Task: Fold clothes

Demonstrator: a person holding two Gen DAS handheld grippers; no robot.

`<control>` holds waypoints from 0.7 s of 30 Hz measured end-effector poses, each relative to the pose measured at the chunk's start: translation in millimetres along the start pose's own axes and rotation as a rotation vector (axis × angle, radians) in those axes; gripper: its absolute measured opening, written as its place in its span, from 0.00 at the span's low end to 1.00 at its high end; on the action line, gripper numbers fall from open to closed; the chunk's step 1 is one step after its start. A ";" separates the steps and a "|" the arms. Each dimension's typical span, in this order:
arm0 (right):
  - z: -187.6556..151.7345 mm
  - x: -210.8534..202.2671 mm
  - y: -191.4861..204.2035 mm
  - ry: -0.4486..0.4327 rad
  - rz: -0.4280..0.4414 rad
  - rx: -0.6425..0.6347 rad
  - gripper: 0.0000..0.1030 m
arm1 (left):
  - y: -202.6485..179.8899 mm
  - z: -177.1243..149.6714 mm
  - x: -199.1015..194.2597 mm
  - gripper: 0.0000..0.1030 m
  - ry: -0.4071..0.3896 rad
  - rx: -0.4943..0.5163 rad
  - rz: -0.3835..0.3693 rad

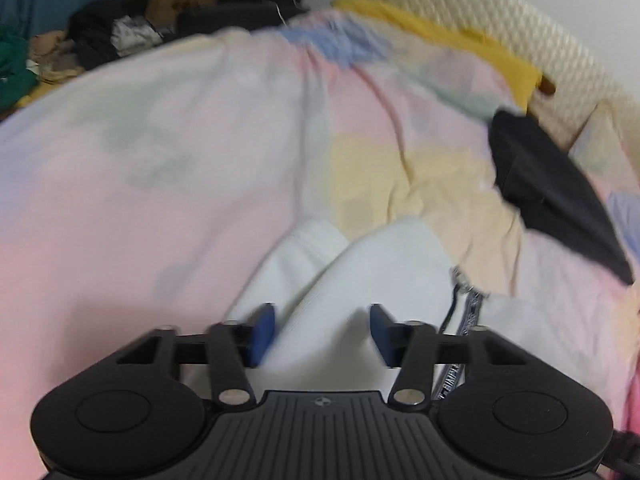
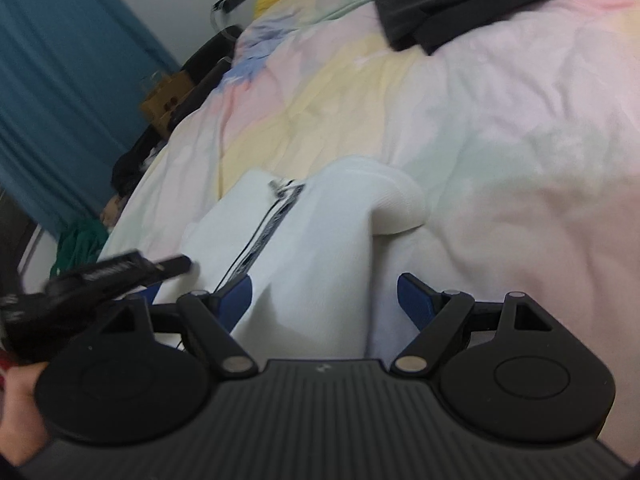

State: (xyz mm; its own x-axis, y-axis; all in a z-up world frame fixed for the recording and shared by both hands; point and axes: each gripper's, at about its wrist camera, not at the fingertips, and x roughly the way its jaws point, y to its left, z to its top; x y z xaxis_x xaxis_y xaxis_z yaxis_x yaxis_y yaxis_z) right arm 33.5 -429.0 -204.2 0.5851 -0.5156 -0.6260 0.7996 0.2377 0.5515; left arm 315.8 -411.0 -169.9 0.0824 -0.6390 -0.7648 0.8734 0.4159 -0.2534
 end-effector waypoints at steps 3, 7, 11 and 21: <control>0.6 0.8 -1.1 0.006 0.002 0.001 0.79 | -11.3 1.7 0.2 0.04 -0.018 0.019 0.014; 2.5 -1.5 -1.6 0.007 0.008 0.007 0.79 | -19.5 7.7 -32.3 0.03 -0.129 0.031 0.038; 5.5 -3.9 -2.8 0.005 0.015 0.018 0.79 | -14.7 20.5 -68.3 0.03 -0.238 0.014 0.098; 9.1 3.4 -4.4 0.042 0.061 0.027 0.79 | 10.6 5.0 -19.0 0.26 -0.137 -0.061 0.258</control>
State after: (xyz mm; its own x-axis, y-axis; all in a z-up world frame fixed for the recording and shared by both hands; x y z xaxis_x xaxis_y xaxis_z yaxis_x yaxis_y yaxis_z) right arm 30.7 -439.3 -203.8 0.6385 -0.4653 -0.6130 0.7584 0.2453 0.6038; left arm 325.9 -397.7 -155.1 0.3657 -0.5868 -0.7224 0.7849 0.6116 -0.0995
